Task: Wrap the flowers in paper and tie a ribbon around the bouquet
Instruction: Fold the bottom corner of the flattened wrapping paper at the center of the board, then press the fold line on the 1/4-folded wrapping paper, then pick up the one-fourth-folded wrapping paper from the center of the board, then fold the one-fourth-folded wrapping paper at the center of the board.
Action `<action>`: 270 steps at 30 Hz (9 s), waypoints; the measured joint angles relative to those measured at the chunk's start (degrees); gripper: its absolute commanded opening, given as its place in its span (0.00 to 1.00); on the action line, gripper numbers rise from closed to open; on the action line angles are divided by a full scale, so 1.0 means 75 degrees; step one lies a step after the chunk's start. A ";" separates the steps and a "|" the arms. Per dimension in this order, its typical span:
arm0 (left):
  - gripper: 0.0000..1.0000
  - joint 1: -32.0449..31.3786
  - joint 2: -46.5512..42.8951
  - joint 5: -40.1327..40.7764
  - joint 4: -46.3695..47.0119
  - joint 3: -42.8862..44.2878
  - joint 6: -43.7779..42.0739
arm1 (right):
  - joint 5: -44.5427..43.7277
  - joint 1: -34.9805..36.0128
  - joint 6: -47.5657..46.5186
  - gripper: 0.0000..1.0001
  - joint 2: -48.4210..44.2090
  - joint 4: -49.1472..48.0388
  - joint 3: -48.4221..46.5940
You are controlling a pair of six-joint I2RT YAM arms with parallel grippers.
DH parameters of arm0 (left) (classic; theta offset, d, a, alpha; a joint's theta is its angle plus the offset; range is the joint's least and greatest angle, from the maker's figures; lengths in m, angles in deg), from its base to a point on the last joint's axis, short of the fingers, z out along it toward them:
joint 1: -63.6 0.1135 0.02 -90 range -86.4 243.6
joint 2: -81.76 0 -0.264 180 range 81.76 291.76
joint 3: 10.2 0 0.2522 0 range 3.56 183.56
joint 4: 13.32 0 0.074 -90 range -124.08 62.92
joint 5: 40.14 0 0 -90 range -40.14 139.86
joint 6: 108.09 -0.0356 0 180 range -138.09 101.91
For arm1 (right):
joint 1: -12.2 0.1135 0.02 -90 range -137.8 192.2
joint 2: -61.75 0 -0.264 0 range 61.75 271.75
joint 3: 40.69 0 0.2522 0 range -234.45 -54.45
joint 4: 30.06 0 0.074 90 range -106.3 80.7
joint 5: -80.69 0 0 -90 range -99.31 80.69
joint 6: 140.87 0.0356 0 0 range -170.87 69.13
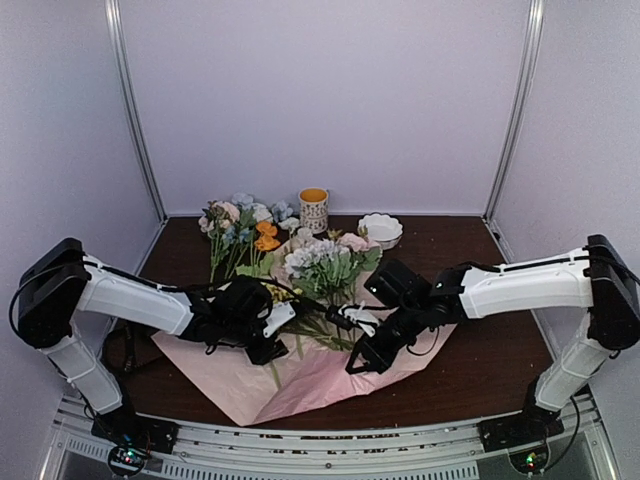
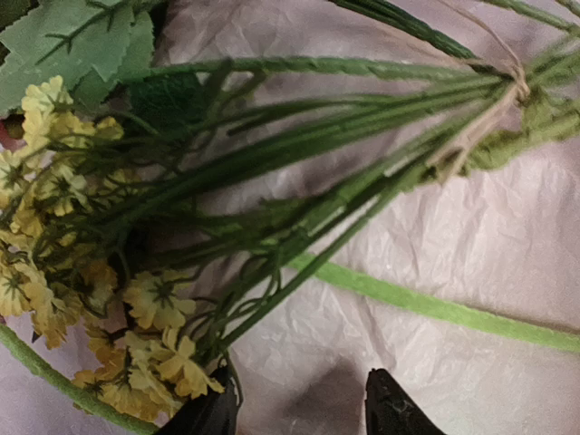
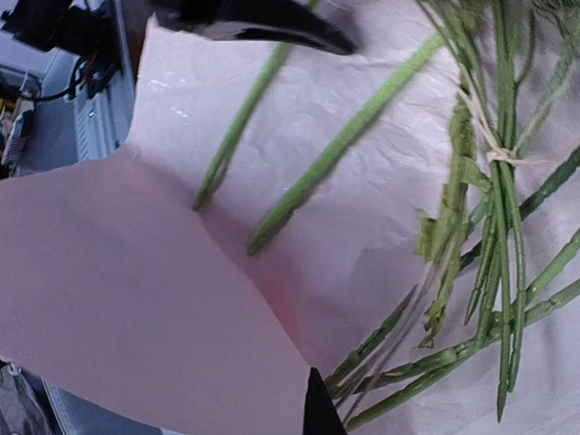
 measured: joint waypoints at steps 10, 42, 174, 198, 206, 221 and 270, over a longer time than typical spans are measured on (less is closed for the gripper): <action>0.61 0.0000 -0.0152 -0.0085 0.0516 -0.0452 -0.0044 | 0.0425 -0.1020 0.0921 0.00 0.1192 -0.0160 -0.0198; 0.09 -0.0901 -0.1682 -0.1262 -0.1049 -0.0755 0.0717 | 0.0297 -0.1236 0.2361 0.09 0.1355 -0.1014 0.0329; 0.68 0.2649 -0.4715 -0.0207 -0.5158 -0.0892 0.5525 | -0.1026 0.0501 0.2967 0.04 0.1303 -0.2022 0.0930; 0.21 0.4339 -0.5799 -0.0930 -0.3276 -0.3442 0.7490 | -0.1052 0.0501 0.2879 0.04 0.1329 -0.1612 0.0699; 0.00 0.4336 -0.5980 -0.0933 -0.3235 -0.3445 0.7367 | -0.1008 0.0501 0.2454 0.04 0.1830 -0.1072 -0.0484; 0.00 0.3998 -0.7000 -0.0924 -0.3727 -0.2678 0.6825 | -0.0854 0.0239 0.2396 0.03 0.2824 -0.0985 -0.1317; 0.00 0.1221 0.2541 -0.2381 -0.1664 0.5225 0.4695 | -0.1043 -0.0673 0.4010 0.57 -0.0743 -0.2865 0.1542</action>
